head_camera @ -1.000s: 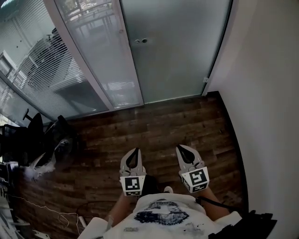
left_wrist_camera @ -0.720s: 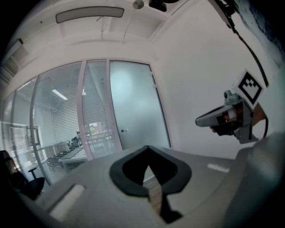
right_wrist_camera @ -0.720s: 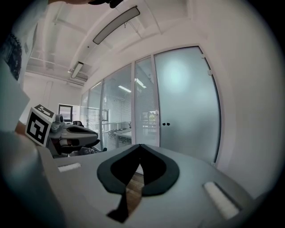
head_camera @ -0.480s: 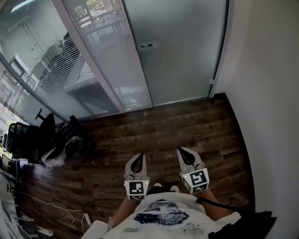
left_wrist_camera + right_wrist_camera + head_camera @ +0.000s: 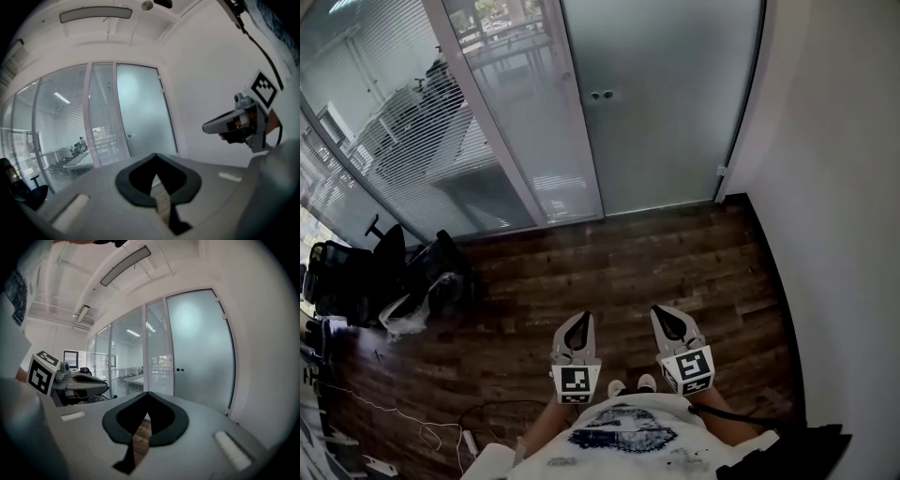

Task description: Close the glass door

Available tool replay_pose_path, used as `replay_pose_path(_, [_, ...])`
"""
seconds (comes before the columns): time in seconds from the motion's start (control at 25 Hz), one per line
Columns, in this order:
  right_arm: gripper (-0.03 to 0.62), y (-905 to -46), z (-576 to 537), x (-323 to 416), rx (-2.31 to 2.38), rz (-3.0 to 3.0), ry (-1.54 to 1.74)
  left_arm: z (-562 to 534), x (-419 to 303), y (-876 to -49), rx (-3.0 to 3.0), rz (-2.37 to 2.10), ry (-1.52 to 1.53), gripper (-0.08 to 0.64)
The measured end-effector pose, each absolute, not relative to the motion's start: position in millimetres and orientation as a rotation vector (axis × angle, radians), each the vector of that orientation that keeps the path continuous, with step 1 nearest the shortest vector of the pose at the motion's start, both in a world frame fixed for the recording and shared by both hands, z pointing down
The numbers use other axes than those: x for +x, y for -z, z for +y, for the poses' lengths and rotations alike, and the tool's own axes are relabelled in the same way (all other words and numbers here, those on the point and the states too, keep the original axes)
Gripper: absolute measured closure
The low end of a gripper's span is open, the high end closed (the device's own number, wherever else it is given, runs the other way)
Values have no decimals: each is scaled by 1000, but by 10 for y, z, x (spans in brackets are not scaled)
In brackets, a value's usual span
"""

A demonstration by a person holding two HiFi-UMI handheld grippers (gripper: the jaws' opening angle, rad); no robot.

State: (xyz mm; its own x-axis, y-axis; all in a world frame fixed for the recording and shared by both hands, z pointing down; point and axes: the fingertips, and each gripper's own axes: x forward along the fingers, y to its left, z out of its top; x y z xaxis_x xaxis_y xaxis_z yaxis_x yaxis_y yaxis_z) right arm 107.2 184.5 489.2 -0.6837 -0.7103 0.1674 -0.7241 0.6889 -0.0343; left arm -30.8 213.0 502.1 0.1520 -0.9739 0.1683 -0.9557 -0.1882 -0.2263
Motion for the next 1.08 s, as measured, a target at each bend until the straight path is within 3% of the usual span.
replay_pose_path(1.08, [586,-4979,1783,1147,1163,-2707,-143,2033,-179,-5060,-2380,1920,428,558])
